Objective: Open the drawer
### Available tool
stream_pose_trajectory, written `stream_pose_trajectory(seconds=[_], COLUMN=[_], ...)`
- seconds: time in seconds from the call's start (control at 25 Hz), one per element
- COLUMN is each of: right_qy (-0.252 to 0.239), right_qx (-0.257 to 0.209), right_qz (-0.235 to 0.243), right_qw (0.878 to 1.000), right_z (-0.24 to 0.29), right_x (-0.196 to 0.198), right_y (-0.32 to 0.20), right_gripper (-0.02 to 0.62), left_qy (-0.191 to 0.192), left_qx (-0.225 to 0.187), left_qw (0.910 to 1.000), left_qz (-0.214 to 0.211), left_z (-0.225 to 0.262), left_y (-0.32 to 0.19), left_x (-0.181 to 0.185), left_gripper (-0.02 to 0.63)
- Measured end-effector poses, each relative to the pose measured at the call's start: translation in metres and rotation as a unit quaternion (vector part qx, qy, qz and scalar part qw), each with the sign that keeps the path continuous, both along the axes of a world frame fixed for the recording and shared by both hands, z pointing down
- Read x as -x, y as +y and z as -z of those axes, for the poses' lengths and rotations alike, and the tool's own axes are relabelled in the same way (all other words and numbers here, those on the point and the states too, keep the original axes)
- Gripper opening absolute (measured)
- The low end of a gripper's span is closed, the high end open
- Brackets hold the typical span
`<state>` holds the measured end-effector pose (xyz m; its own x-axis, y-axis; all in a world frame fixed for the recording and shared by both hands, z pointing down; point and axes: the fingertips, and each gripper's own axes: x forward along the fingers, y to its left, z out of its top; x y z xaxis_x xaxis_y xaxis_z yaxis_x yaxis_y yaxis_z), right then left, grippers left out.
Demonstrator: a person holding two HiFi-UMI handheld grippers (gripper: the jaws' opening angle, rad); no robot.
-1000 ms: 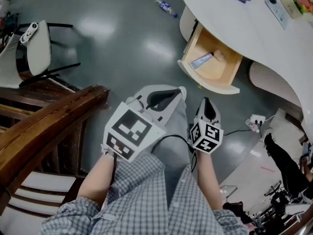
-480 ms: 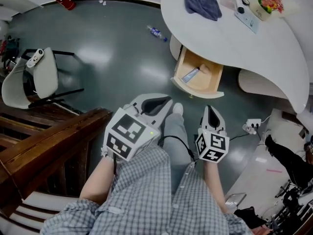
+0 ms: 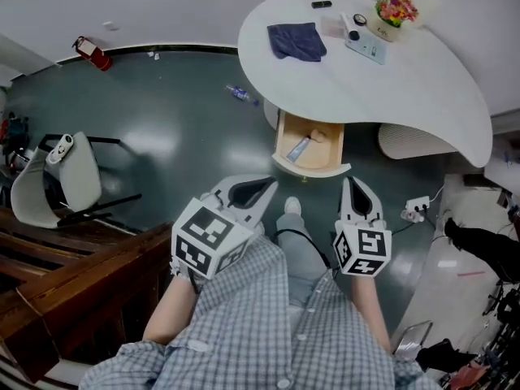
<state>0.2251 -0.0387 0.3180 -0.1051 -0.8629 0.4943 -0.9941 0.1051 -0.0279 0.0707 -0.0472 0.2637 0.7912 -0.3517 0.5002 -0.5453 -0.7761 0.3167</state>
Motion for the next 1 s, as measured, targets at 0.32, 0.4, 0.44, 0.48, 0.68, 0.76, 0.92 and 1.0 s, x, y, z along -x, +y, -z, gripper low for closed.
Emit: stream_pose_trajectory(seconds=[0.32, 0.4, 0.44, 0.48, 0.68, 0.76, 0.92, 1.0], right_qy=[0.004, 0.007, 0.007, 0.007, 0.005, 0.009, 0.015, 0.022], right_qx=[-0.029, -0.033, -0.036, -0.039, -0.054, -0.056, -0.057, -0.053], right_qz=[0.015, 0.021, 0.024, 0.025, 0.038, 0.046, 0.057, 0.061], right_qw=[0.999, 0.999, 0.999, 0.999, 0.998, 0.997, 0.997, 0.997], right_z=[0.033, 0.036, 0.038, 0.040, 0.048, 0.049, 0.048, 0.046], right_x=[-0.002, -0.004, -0.006, -0.008, -0.010, -0.009, -0.007, -0.005], right_y=[-0.010, -0.017, -0.020, -0.023, -0.029, -0.031, -0.034, -0.034], right_gripper=[0.009, 0.009, 0.009, 0.009, 0.009, 0.009, 0.009, 0.009], left_qy=[0.006, 0.004, 0.004, 0.004, 0.005, 0.004, 0.002, 0.001], left_qx=[0.003, -0.001, -0.003, -0.004, 0.006, 0.009, 0.006, 0.005], left_qw=[1.0000, 1.0000, 1.0000, 1.0000, 0.9999, 0.9999, 1.0000, 0.9999], left_qz=[0.000, 0.002, 0.003, 0.002, -0.006, -0.006, -0.007, -0.009], left_z=[0.009, 0.011, 0.013, 0.013, 0.013, 0.012, 0.011, 0.012], left_y=[-0.007, -0.012, -0.014, -0.015, -0.014, -0.014, -0.015, -0.015], left_x=[-0.013, -0.016, -0.018, -0.021, -0.031, -0.034, -0.037, -0.037], left_gripper=[0.003, 0.003, 0.003, 0.003, 0.003, 0.003, 0.003, 0.003])
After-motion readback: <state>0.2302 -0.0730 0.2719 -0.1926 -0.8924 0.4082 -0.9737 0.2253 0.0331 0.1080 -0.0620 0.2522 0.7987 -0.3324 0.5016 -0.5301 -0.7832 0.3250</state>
